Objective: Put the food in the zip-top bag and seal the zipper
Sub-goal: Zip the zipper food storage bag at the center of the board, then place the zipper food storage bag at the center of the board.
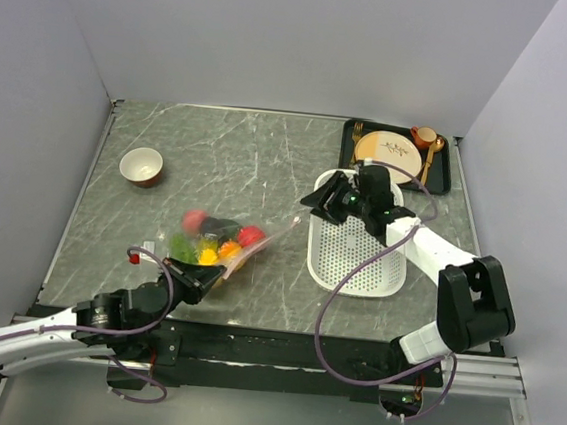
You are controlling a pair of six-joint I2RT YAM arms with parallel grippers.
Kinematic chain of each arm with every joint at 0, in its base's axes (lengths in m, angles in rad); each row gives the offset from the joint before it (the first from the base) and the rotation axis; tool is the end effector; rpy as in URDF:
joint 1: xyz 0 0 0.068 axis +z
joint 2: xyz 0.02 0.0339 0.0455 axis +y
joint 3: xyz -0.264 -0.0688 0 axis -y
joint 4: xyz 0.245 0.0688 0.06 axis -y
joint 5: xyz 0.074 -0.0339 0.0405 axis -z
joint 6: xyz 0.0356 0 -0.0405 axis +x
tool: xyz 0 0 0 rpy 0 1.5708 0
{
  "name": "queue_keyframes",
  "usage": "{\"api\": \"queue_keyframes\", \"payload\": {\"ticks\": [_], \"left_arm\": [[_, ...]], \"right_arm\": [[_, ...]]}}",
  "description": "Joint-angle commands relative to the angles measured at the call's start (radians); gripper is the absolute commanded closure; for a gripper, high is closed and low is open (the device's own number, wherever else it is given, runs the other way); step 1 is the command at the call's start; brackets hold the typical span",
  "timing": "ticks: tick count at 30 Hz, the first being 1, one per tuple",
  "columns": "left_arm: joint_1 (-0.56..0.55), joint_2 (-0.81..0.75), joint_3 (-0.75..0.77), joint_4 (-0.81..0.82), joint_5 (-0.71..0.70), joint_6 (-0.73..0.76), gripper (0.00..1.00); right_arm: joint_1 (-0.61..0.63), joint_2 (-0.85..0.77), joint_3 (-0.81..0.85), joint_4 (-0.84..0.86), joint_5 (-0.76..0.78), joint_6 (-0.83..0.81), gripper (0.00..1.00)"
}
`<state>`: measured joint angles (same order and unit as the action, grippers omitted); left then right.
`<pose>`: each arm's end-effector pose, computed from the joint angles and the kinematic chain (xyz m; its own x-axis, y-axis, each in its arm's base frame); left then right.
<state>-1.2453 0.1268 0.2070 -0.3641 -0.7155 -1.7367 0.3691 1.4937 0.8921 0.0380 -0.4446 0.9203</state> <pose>0.0523 -0.0819 0.1981 -0.4919 -0.8703 -0.0227 -0.1732 0.1234 -0.9771 0.2979 0.1317 0.2308 -0.8308 0.4489 -0.3291 -0.0061 0.5838 0.8119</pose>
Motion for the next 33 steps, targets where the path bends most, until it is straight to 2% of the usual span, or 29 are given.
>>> {"api": "queue_keyframes", "payload": {"ticks": [1,2,8,10,12,17,18,23,28,33], "left_arm": [[-0.002,0.036,-0.02,0.138,0.005,0.038,0.94],[-0.002,0.043,-0.023,0.157,0.011,0.049,0.92],[-0.002,0.117,0.0,0.258,0.065,0.161,0.7],[-0.002,0.154,0.038,0.251,0.085,0.212,0.51],[-0.002,0.191,0.084,0.258,0.103,0.261,0.39],[-0.002,0.243,0.219,0.183,0.111,0.362,0.2],[-0.002,0.243,0.242,0.116,0.099,0.362,0.16],[-0.002,0.195,0.368,-0.06,0.025,0.378,0.09],[-0.003,0.094,0.404,-0.229,-0.113,0.347,0.02],[-0.003,0.024,0.399,-0.26,-0.18,0.364,0.02]], "right_arm": [[-0.013,-0.097,0.01,-0.067,0.15,-0.072,0.34],[-0.015,-0.111,0.01,-0.085,0.17,-0.092,0.3],[-0.013,-0.231,-0.034,-0.153,0.172,-0.107,0.27],[-0.004,-0.26,-0.071,-0.145,0.138,-0.098,0.27],[0.011,-0.271,-0.099,-0.161,0.113,-0.092,0.26],[0.079,-0.302,-0.16,-0.175,0.101,-0.069,0.25],[0.091,-0.309,-0.18,-0.167,0.087,-0.061,0.25],[0.203,-0.322,-0.203,-0.132,0.09,-0.008,0.24],[0.263,-0.276,-0.19,-0.095,0.092,0.031,0.24],[0.315,-0.208,-0.144,-0.09,0.102,0.037,0.24]]}}
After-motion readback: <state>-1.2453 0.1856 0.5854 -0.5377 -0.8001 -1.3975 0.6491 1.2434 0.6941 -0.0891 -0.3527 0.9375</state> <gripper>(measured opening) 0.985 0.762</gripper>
